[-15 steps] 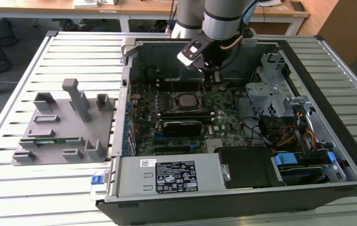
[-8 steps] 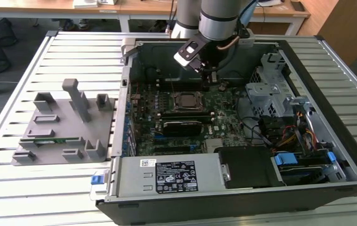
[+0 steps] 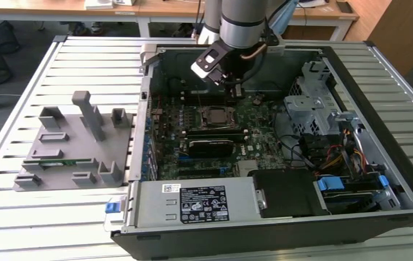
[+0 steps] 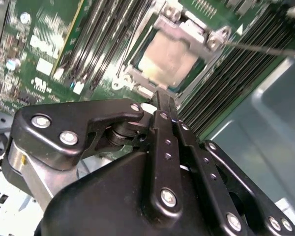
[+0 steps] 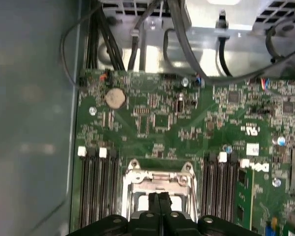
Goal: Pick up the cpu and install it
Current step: 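Close the cpu cover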
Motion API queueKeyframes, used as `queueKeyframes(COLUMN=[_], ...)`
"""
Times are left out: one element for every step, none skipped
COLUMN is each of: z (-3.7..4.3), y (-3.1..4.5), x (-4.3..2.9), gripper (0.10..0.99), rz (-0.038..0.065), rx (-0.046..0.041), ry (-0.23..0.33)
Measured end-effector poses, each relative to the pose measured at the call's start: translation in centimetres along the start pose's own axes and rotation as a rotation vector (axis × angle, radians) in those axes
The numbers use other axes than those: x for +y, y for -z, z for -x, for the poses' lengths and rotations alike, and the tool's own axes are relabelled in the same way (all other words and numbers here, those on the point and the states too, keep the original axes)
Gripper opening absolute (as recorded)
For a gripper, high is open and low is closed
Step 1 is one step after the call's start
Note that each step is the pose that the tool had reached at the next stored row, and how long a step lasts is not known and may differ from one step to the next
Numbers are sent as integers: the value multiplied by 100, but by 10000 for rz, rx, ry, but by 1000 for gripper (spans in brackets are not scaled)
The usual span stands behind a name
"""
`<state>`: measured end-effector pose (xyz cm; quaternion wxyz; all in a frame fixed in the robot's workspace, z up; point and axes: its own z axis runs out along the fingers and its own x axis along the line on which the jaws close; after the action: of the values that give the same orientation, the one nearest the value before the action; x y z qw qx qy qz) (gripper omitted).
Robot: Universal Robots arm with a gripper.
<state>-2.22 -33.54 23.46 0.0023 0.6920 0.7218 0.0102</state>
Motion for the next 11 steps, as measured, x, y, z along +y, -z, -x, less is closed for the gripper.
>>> queueKeyframes(z=[4, 6, 9, 11, 10, 8, 7, 6, 6, 5, 4], y=[-3, -5, -8, -11, -12, -14, -17, -19, -21, -26, -35], x=[-26, -49, -75, -103, -143, -182, -205, -231, -258, -286, -306], gripper=[106, 106, 106, 106, 106, 106, 106, 106, 106, 106, 106], rz=[1, 0, 1, 0, 1, 0, 2, 2, 1, 1, 1], rx=[0, 1, 1, 1, 1, 2, 4, 5, 4, 4, 5], ry=[6, 9, 13, 18, 24, 25, 23, 24, 25, 23, 23])
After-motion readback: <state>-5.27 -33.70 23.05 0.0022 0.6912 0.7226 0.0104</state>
